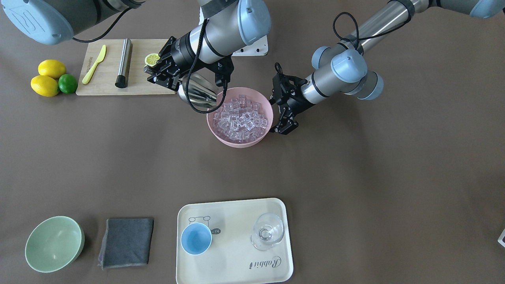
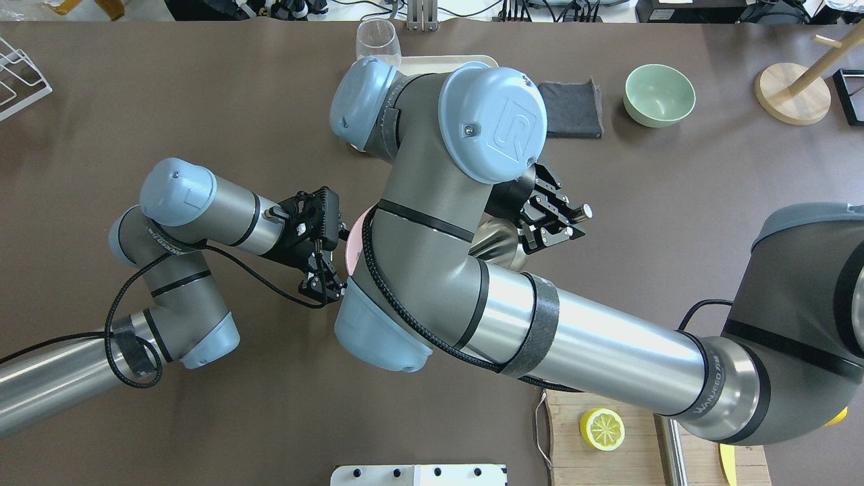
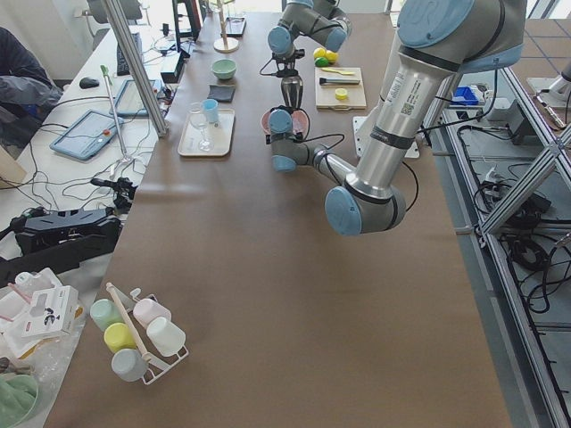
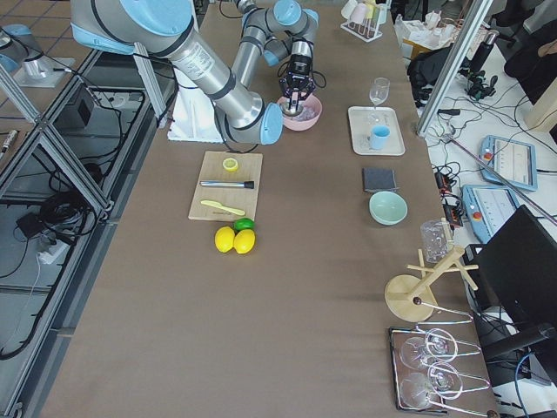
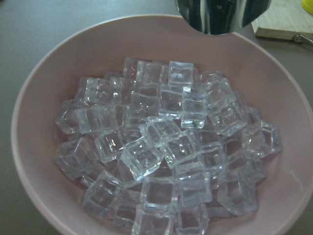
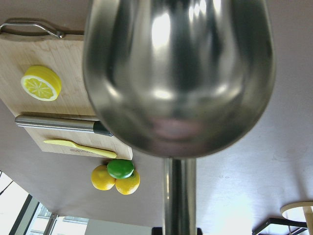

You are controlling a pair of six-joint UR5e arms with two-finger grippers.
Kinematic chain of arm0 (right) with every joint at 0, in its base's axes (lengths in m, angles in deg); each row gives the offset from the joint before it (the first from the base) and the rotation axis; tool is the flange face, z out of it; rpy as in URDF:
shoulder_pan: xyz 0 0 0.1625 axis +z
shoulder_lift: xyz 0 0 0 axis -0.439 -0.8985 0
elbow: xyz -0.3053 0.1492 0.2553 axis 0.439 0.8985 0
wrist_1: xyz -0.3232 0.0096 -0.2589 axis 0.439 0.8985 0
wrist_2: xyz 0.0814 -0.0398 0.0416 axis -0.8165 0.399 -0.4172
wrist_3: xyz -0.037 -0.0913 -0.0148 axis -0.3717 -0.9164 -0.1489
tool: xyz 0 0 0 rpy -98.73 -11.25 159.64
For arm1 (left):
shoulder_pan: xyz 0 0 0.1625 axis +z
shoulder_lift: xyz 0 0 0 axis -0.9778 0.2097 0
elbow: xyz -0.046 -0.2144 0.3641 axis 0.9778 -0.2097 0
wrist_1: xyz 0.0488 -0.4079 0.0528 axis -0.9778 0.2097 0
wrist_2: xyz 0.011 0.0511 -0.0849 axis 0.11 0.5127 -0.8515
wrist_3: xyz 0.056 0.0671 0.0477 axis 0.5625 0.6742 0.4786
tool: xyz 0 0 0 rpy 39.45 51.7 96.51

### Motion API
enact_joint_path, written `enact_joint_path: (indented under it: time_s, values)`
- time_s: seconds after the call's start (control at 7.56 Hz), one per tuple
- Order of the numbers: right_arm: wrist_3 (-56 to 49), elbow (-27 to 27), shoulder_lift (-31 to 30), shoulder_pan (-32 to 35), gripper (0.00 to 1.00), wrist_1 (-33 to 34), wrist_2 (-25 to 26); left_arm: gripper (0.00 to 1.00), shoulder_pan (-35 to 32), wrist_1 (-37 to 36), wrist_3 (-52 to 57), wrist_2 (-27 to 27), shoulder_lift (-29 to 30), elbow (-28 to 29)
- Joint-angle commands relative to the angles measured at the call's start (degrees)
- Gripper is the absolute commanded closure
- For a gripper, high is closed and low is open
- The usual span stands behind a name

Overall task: Put ice in cup with scoop
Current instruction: 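Lower the scoop into the ice cubes and scoop with the right gripper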

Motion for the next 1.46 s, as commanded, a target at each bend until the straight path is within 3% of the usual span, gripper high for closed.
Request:
enact_joint_path:
  time_s: [0.0, 0.93, 1.32]
  values:
    - [0.7, 1.7, 0.1, 0.3, 1.0, 0.1, 1.2, 0.02, 0.3, 0.8, 0.1, 0.0, -0.3, -0.3]
    - [5.1, 3.1, 0.5, 0.4, 1.0, -0.5, 1.1, 0.02, 0.3, 3.0, 0.1, 0.4, -0.8, 0.4]
    - [7.5, 5.6, 0.7, 0.3, 1.0, -5.7, 1.1, 0.02, 0.3, 3.0, 0.1, 0.4, -0.8, 0.5]
